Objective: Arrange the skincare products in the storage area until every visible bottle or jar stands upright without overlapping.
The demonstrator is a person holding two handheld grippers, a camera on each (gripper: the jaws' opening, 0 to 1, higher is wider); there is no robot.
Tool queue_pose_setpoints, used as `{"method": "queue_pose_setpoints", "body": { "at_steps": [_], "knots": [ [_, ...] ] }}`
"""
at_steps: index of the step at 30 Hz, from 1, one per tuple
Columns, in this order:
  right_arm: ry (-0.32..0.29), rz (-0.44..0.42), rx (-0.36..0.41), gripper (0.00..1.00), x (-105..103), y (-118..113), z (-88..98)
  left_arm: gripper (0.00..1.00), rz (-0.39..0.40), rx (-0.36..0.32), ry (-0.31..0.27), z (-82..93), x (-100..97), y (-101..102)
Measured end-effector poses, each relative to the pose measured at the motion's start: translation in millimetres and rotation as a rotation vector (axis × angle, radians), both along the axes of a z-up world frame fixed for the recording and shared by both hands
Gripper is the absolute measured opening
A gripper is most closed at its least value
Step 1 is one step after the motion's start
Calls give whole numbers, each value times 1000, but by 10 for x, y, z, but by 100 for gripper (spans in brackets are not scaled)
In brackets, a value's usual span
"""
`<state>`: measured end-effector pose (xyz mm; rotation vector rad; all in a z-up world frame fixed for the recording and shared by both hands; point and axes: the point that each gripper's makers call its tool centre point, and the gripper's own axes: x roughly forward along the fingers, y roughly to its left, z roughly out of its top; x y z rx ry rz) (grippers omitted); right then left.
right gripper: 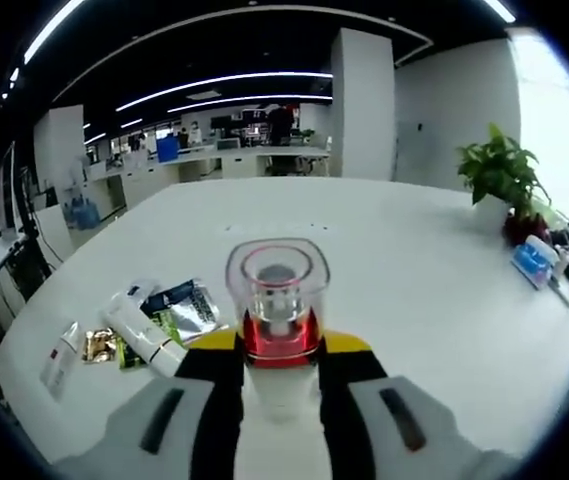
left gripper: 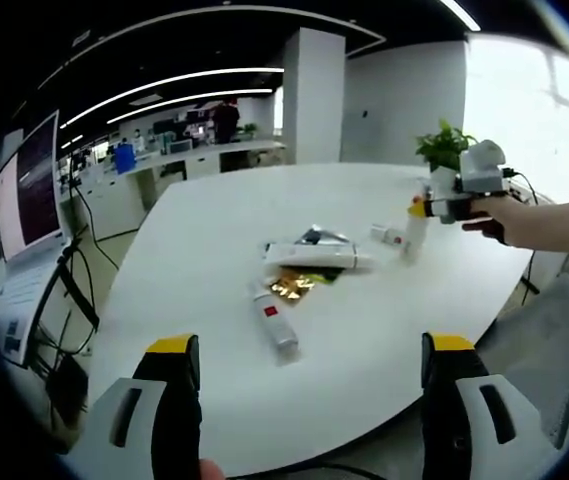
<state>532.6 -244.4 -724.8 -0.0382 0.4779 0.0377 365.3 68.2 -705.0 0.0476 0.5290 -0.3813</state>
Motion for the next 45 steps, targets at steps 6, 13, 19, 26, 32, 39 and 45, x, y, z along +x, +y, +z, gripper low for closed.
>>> {"method": "queue_pose_setpoints", "body": {
  "at_steps": [6,13,19,26,32,39,45],
  "knots": [
    [-9,-30,1,28,-3,-11,3,90,-1,1,0,-2,-1,-2],
    [14,-14,-19,28,-13,-4,-13,90,-3,2,0,-5,0,-5],
    [55,-1,-29,29,-40,4,-87,90,-5,3,-2,-2,0,-7],
    [82,19,-38,35,-126,43,-179,90,-6,3,-5,1,0,-6],
    [95,43,-8,40,-215,62,-211,90,-7,5,-9,5,0,-3],
    [125,70,20,48,-359,65,-282,90,-11,10,-14,10,-2,-7],
    [155,107,38,57,-519,102,-311,90,-14,13,-17,14,-5,-10]
  ]
}}
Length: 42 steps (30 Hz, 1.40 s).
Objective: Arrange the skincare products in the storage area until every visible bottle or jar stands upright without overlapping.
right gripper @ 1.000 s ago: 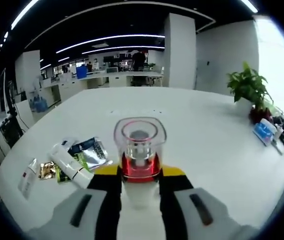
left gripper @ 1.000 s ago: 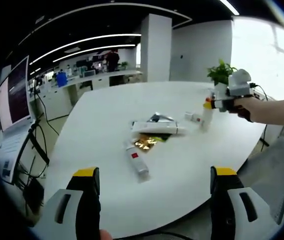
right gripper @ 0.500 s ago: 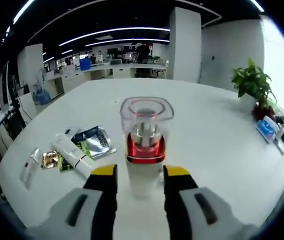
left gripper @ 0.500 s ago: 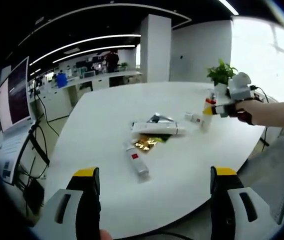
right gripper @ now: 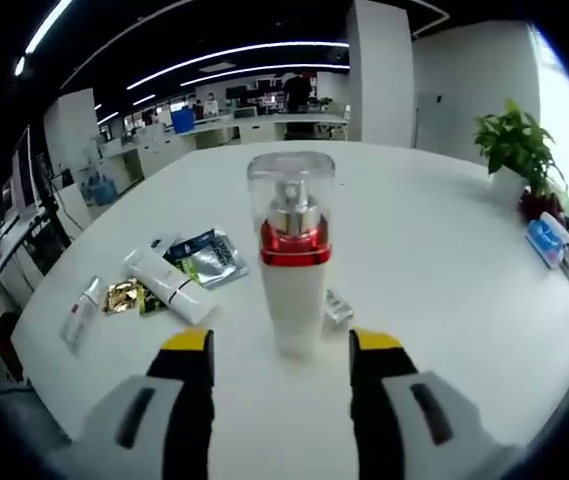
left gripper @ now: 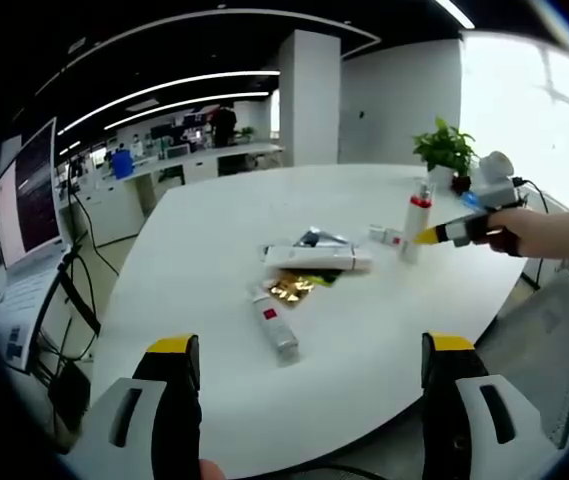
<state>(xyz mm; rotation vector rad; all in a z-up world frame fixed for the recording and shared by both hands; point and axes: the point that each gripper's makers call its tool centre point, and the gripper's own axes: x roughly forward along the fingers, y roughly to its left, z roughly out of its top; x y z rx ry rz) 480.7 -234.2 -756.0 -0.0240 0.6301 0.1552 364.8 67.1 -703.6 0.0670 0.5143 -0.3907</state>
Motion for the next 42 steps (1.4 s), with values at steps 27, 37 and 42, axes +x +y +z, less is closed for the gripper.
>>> {"method": "queue_pose_setpoints", "body": {
  "at_steps": [27,37,42],
  "knots": [
    [21,156,126,79,-665,262,178,90,-9,1,4,-9,-2,-21],
    [17,174,152,88,-846,325,222,90,-8,6,7,-18,-6,-22],
    [10,171,165,91,-910,291,244,90,-10,12,10,-27,-9,-24]
  ]
}}
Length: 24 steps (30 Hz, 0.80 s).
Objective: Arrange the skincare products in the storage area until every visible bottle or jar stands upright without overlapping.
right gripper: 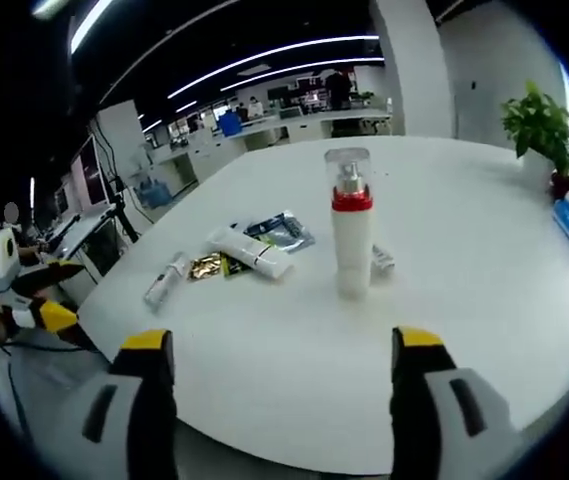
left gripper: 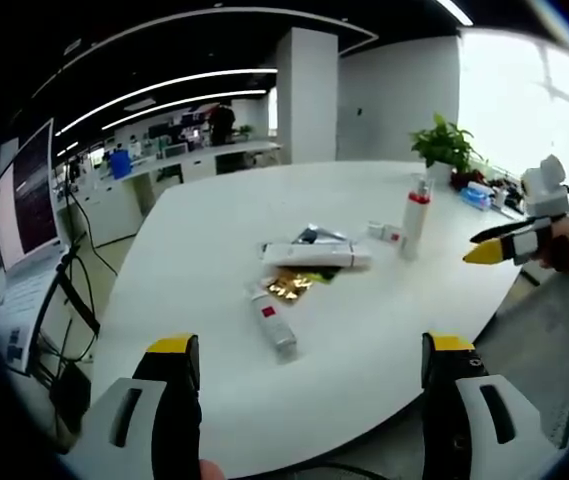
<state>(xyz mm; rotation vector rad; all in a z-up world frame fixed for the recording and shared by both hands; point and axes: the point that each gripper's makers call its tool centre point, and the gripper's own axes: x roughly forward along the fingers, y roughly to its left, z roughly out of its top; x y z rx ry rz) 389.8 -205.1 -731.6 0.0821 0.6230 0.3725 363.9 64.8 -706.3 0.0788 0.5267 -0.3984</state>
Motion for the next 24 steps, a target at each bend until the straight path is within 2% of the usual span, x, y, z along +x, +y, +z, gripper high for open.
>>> {"method": "queue_pose_setpoints", "body": {
  "at_steps": [4,7,13,15,24],
  "knots": [
    [2,-11,22,98,-40,-20,25,90,-1,1,2,-5,0,-1],
    [-26,3,23,100,-48,12,90,90,0,2,3,-7,1,-1],
    [-56,27,48,100,-100,64,184,90,0,1,4,-8,0,-1],
    [-60,28,77,100,-97,77,212,90,-3,2,5,-8,-1,-8],
    [-67,27,64,100,-99,64,179,91,0,0,3,3,0,-8]
  ]
}}
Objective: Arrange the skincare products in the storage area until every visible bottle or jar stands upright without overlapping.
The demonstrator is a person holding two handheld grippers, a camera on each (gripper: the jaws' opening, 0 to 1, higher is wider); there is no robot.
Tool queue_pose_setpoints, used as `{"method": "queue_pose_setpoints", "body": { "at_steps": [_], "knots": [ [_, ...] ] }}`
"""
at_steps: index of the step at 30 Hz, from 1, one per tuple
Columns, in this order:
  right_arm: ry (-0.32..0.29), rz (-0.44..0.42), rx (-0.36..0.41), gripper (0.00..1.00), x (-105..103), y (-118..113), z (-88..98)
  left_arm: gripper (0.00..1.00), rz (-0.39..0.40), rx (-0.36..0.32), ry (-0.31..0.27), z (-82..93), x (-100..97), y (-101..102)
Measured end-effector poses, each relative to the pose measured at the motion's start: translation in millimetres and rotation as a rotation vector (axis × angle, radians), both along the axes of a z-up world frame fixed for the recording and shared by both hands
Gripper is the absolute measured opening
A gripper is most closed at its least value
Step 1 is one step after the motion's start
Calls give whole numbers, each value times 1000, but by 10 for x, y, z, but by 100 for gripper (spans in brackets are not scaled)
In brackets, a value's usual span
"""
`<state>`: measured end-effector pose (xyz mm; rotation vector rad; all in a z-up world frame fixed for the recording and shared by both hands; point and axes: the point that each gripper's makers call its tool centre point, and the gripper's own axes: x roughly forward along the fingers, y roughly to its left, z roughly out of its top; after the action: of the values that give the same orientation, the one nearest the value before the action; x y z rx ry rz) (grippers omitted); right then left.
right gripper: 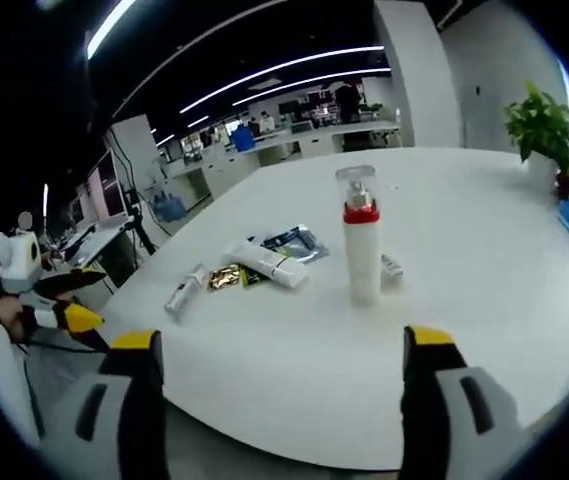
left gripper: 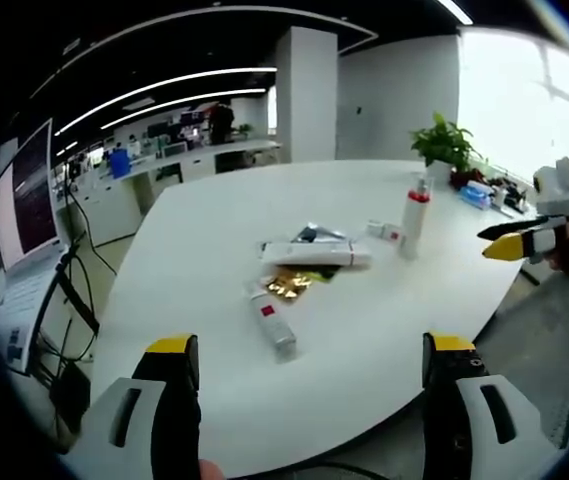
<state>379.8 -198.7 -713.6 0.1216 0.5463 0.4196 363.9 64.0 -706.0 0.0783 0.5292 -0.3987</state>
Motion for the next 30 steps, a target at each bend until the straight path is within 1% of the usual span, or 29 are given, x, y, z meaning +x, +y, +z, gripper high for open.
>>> {"method": "queue_pose_setpoints", "body": {
  "at_steps": [3,5,9,13,17,23,30],
  "knots": [
    [10,-19,20,100,12,-42,-10,90,4,-2,-2,6,1,5],
    [7,-21,19,100,9,-41,-9,90,6,-2,-3,8,1,9],
    [11,-11,6,100,1,-19,-29,90,7,-2,-5,10,-1,11],
    [15,-13,12,100,-3,-22,-34,90,6,-1,-5,12,-6,7],
    [30,-10,17,96,-8,-12,-52,90,4,0,-4,14,-10,0],
    [50,6,9,96,-16,10,-75,90,15,-9,-13,38,-3,10],
    [64,16,21,96,56,21,-43,90,19,-12,-21,58,3,16]
  ]
}}
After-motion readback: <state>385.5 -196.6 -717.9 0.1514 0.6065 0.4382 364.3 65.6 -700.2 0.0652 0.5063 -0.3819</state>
